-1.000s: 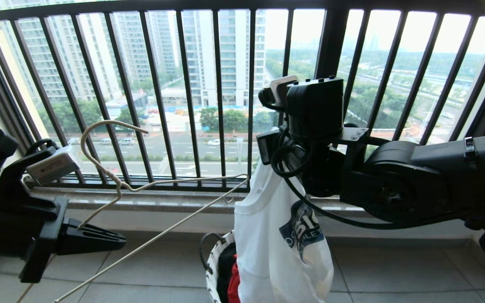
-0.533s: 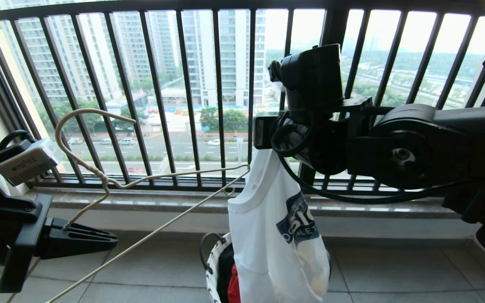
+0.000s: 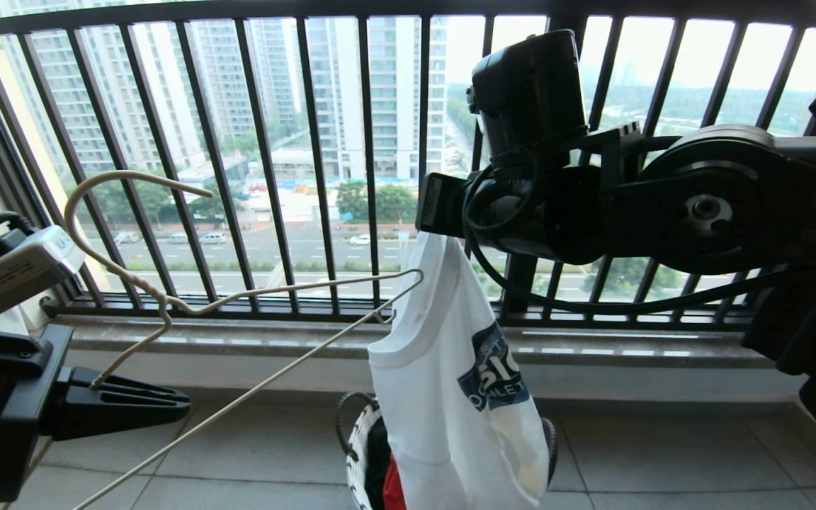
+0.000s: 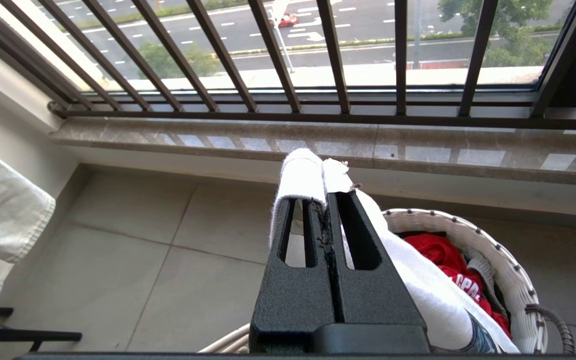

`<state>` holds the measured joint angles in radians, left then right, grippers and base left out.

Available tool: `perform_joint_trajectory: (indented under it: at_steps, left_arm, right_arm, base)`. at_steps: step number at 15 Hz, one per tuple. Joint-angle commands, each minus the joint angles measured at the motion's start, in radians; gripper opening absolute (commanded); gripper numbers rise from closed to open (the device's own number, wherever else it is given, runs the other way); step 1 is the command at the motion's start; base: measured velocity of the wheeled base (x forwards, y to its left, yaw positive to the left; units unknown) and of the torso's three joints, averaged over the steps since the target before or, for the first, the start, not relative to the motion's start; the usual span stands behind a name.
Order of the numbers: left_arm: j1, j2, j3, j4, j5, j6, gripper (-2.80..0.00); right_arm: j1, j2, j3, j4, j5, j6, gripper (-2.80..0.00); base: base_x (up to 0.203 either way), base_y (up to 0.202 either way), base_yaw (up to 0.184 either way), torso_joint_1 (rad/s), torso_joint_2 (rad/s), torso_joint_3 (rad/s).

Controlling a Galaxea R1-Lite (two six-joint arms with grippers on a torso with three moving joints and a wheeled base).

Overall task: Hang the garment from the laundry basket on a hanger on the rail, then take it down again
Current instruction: Hang the clothes on the clothes rack

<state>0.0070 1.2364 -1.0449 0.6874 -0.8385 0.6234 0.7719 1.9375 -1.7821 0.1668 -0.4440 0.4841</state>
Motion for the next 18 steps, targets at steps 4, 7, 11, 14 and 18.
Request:
perform_joint_trajectory:
  at_steps: [4,7,11,14,18]
  left_arm:
    - [-0.001,0.025,-0.004,-0.002,-0.005,-0.005,-2.80]
    - [-0.001,0.031,-0.006,-0.002,-0.007,-0.007,-2.80]
    - [-0.001,0.029,-0.004,-0.002,-0.007,-0.007,-2.80]
    - [-0.001,0.041,-0.004,-0.002,-0.008,-0.007,-2.80]
    - [0.011,0.083,0.002,-0.083,0.000,-0.038,-2.80]
  right_arm:
    - [0.013,0.012,-0.006,0.003,0.005,0.016,-2.80]
    - [0.037,0.020,-0.005,0.031,0.007,0.027,-2.80]
    - [0.061,0.051,-0.005,0.033,0.007,0.039,-2.80]
    - [0.075,0.064,-0.005,0.033,0.005,0.047,-2.80]
    - [0.084,0.061,-0.005,0.037,0.004,0.050,-2.80]
  base:
    - [0.000,0.000,0.000,0.000,0.00,0.000]
    - [0.000,0.000,0.000,0.000,0.00,0.000]
    - [0.000,0.000,0.000,0.000,0.00,0.000]
    - [0.000,0.000,0.000,0.000,0.00,0.000]
    - [0.000,0.000,0.000,0.000,0.00,0.000]
